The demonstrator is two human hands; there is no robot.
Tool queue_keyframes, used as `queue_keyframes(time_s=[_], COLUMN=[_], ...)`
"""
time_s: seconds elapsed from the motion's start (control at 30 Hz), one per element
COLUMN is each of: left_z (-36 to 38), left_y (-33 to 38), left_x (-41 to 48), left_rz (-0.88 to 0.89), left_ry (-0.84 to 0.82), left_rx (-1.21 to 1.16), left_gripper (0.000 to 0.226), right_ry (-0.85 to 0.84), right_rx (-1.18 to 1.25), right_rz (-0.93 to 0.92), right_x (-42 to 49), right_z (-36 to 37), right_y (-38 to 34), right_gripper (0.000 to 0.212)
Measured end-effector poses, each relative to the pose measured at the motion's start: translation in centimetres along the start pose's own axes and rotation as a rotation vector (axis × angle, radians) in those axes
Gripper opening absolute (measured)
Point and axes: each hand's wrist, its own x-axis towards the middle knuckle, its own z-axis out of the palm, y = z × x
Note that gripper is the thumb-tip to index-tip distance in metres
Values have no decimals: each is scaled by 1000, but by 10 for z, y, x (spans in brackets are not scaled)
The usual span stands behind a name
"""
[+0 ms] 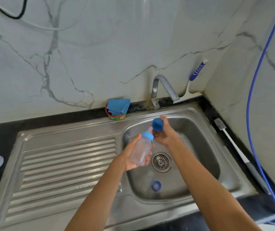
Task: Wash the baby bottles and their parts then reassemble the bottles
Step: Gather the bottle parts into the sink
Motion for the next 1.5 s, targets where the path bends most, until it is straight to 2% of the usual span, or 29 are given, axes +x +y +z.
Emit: queue_keyframes(time_s=[0.03, 0.1, 0.17, 0.27, 0.33, 0.4, 0.53, 0.63, 0.7, 0.77, 0.83, 0.9, 0.97, 1.07, 1.17, 1.3, 1.33, 1.5], left_z=[-1, 0, 2, -5, -11, -13, -13, -12, -12, -12, -12, -11, -12, -9, -5, -9, -11, -16], left_y=[-9, -26, -37, -45, -48, -49, -48, -46, -45, -42, -39, -35, -30, -19, -12, -15, -16, -28], left_x=[3, 9, 21, 40, 49, 55, 60, 63, 66, 70, 74, 76, 76, 68, 59, 51, 50, 49], left_rz=[-19, -42, -41, 61, 77, 50, 38, 35, 66, 107, 130, 132, 111, 13, -82, -141, -149, -119], left_ry=[-30, -43, 50, 243, 329, 368, 395, 414, 430, 421, 373, 328, 299, 192, 87, -7, -36, -120], left_rx=[-12, 93, 240, 502, 682, 793, 840, 921, 971, 1023, 1057, 1016, 893, 774, 646, 459, 390, -78], left_gripper=[57, 56, 52, 48, 50, 43, 43, 46, 51, 55, 58, 57, 58, 67, 64, 94, 96, 87], right_ry=[54, 170, 223, 217, 246, 262, 168, 143, 79, -75, -240, -301, -280, -279, -311, -334, -349, -552], right_rx=[21, -243, -606, -929, -974, -1001, -1265, -1265, -1008, -827, -996, -1180, -1201, -1097, -1044, -955, -915, -606], right_rz=[-32, -51, 30, 117, 172, 249, 339, 214, 120, 185, 223, 139, 31, -13, -2, 0, -8, -143], right_x=[10, 23, 33, 45, 54, 60, 49, 44, 43, 39, 34, 31, 34, 37, 37, 32, 30, 24], right_z=[-11, -35, -59, -92, -111, -125, -125, -112, -99, -85, -70, -60, -57, -58, -60, -60, -60, -55], right_y=[-11, -21, -11, 29, 53, 70, 68, 48, 33, 22, 16, 15, 17, 17, 20, 26, 27, 32], right_gripper=[33, 40, 40, 31, 40, 52, 64, 61, 61, 69, 75, 64, 47, 39, 38, 33, 32, 16])
